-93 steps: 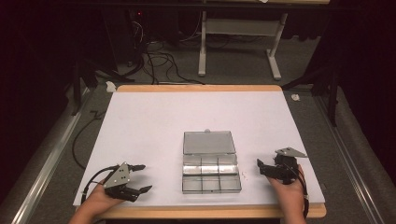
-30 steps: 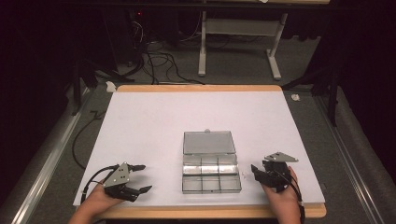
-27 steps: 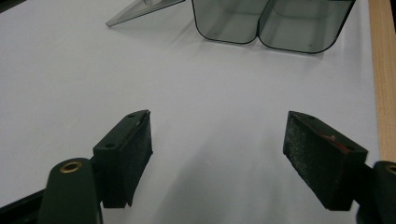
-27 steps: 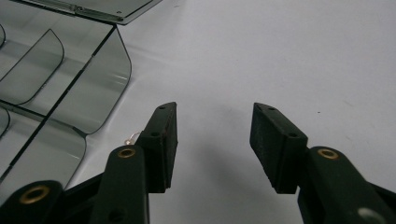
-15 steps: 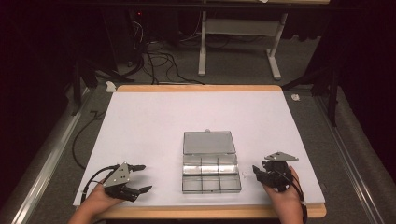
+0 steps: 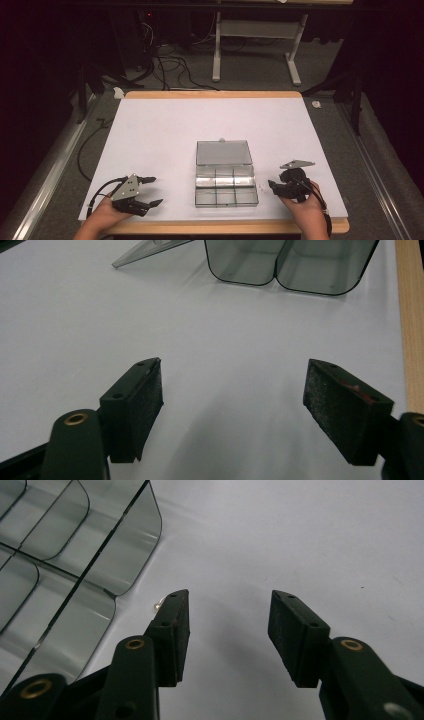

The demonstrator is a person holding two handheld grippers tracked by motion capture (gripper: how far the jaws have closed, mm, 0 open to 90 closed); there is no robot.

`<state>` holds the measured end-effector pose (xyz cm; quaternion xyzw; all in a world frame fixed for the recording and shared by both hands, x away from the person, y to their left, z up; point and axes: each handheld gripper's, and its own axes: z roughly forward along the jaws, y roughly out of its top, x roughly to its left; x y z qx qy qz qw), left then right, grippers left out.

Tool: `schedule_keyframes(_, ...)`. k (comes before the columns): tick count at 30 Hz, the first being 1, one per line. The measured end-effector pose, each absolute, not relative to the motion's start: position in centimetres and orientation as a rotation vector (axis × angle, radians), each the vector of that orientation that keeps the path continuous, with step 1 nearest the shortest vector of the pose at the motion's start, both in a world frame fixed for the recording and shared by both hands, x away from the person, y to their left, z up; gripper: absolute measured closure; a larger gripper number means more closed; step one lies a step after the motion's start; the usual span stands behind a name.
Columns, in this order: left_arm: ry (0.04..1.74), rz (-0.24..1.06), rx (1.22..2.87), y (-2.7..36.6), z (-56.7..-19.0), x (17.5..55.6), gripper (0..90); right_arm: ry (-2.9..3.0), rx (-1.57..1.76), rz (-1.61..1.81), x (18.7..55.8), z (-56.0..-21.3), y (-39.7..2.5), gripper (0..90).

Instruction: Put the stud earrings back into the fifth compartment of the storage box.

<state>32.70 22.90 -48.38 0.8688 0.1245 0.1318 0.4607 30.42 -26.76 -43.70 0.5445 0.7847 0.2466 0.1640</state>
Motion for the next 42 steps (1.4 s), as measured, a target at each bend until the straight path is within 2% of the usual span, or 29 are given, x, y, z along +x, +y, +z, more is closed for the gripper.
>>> schedule_keyframes(27, 0.308, 0.322, 2.137, 22.9, -48.4, 32.7, 24.4, 2.473, 1.567, 0.45, 31.8, -43.4, -25.5, 53.3)
schedule_keyframes(42, 0.309, 0.319, 2.135, 22.9, -48.4, 32.7, 24.4, 2.611, 1.52, 0.345, 32.9, -43.0, -23.8, 61.2)
